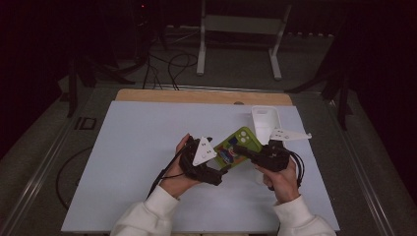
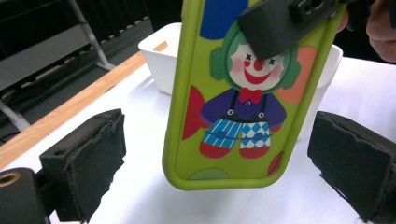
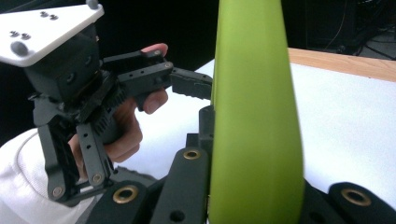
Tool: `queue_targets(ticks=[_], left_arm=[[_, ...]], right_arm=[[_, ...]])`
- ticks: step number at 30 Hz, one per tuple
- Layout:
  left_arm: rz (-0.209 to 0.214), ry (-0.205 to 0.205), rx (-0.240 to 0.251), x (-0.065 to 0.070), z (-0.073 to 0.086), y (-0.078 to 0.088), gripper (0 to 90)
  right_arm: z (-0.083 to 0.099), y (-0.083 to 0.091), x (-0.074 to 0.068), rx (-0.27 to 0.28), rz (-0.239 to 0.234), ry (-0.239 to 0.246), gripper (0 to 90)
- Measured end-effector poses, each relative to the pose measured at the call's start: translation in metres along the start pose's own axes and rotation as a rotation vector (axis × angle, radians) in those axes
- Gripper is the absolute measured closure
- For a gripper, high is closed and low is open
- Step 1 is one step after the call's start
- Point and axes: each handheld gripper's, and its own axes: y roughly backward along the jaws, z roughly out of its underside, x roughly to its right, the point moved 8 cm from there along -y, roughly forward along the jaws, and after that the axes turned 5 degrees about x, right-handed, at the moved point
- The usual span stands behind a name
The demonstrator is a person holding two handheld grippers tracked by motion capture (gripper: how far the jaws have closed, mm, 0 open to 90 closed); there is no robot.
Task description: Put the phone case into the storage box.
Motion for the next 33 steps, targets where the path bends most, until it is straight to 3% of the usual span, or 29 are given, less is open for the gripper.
queue_targets(ticks=[19,33], left_arm=[[0.103,0.079,-0.002,-0.002,0.003,0.004,7.0],[0.244,0.146,0.004,0.003,0.006,0.006,13.5]], right_arm=[[-0.001,0.002,-0.010,-0.044,-0.040,0.073,88.0],[0.001,0.003,-0.020,-0.082,-0.109,0.124,87.9]])
